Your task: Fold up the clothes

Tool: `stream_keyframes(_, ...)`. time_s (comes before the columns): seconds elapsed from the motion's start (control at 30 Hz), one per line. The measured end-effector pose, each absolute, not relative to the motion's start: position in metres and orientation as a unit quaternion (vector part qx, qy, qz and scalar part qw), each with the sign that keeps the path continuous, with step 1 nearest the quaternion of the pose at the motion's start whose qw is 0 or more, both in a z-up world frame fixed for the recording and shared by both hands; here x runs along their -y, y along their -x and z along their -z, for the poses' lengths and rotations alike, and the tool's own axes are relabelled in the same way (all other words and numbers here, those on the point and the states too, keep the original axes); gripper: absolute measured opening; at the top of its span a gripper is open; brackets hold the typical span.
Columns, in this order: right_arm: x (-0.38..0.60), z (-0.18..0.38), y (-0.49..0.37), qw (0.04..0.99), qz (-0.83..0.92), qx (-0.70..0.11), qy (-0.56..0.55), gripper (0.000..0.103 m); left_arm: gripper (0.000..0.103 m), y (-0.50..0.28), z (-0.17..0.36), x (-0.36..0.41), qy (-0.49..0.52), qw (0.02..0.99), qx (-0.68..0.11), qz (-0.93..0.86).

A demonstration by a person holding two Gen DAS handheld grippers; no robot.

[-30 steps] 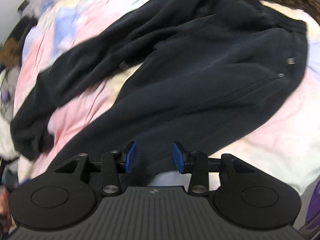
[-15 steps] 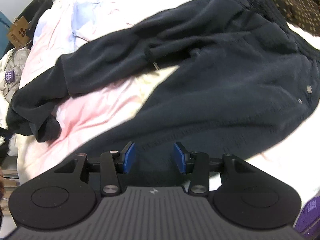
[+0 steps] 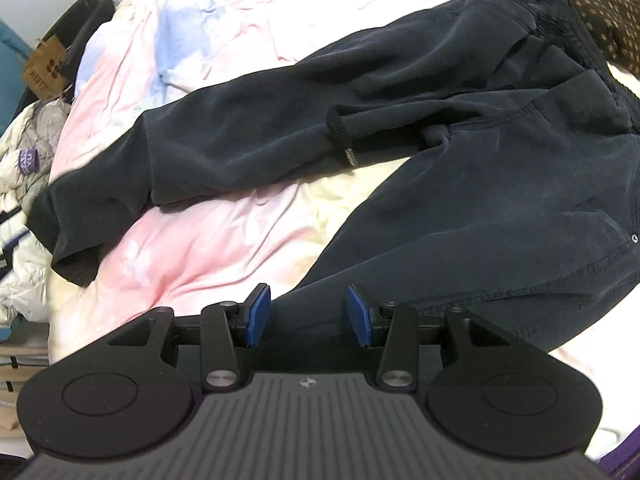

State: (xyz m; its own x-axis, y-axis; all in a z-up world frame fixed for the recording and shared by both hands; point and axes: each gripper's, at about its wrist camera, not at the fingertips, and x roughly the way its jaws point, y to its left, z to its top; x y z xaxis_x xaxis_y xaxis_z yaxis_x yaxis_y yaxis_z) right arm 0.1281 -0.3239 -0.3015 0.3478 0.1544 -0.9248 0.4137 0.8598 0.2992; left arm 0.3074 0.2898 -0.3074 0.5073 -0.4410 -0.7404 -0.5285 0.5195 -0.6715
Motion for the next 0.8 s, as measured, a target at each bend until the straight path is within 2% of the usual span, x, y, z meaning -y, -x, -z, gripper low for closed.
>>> stream_keyframes(0.1,0.33,0.309,-0.13,0.775,0.093,-0.569,-0.26,0.044,0.079,-0.287,0.319,-0.29,0.5,0.705,-0.502,-0.042)
stream_keyframes(0.13,0.331,0.311,-0.131,0.772,0.095,-0.571,-0.262,0.044,0.082,-0.278,0.323,-0.29,0.512,0.697,-0.5,-0.048)
stream_keyframes(0.37,0.336,0.325,-0.148,0.759,0.096,-0.586,-0.269,0.044,0.085,-0.223,0.371,-0.261,0.635,0.588,-0.494,-0.079)
stream_keyframes(0.5,0.337,0.323,-0.159,0.764,0.091,-0.583,-0.263,0.044,0.086,-0.218,0.399,-0.24,0.719,0.537,-0.432,-0.088)
stream_keyframes(0.57,0.339,0.321,-0.162,0.766,0.093,-0.579,-0.264,0.044,0.084,-0.226,0.407,-0.233,0.731,0.531,-0.418,-0.096)
stream_keyframes(0.6,0.34,0.32,-0.163,0.767,0.094,-0.577,-0.265,0.044,0.077,-0.233,0.409,-0.232,0.73,0.532,-0.418,-0.099)
stream_keyframes(0.63,0.342,0.318,-0.165,0.768,0.095,-0.575,-0.265,0.045,0.064,-0.239,0.409,-0.232,0.722,0.534,-0.427,-0.105)
stream_keyframes(0.67,0.343,0.316,-0.166,0.77,0.096,-0.573,-0.264,0.045,0.055,-0.246,0.409,-0.232,0.712,0.537,-0.438,-0.112)
stream_keyframes(0.7,0.344,0.315,-0.167,0.772,0.096,-0.571,-0.263,0.045,0.026,-0.253,0.409,-0.233,0.702,0.54,-0.448,-0.12)
stream_keyframes(0.73,0.344,0.313,-0.167,0.774,0.096,-0.568,-0.262,0.046,0.012,-0.259,0.405,-0.235,0.692,0.546,-0.454,-0.128)
stream_keyframes(0.8,0.344,0.311,-0.169,0.778,0.096,-0.563,-0.262,0.046,0.01,-0.263,0.388,-0.243,0.675,0.571,-0.447,-0.137)
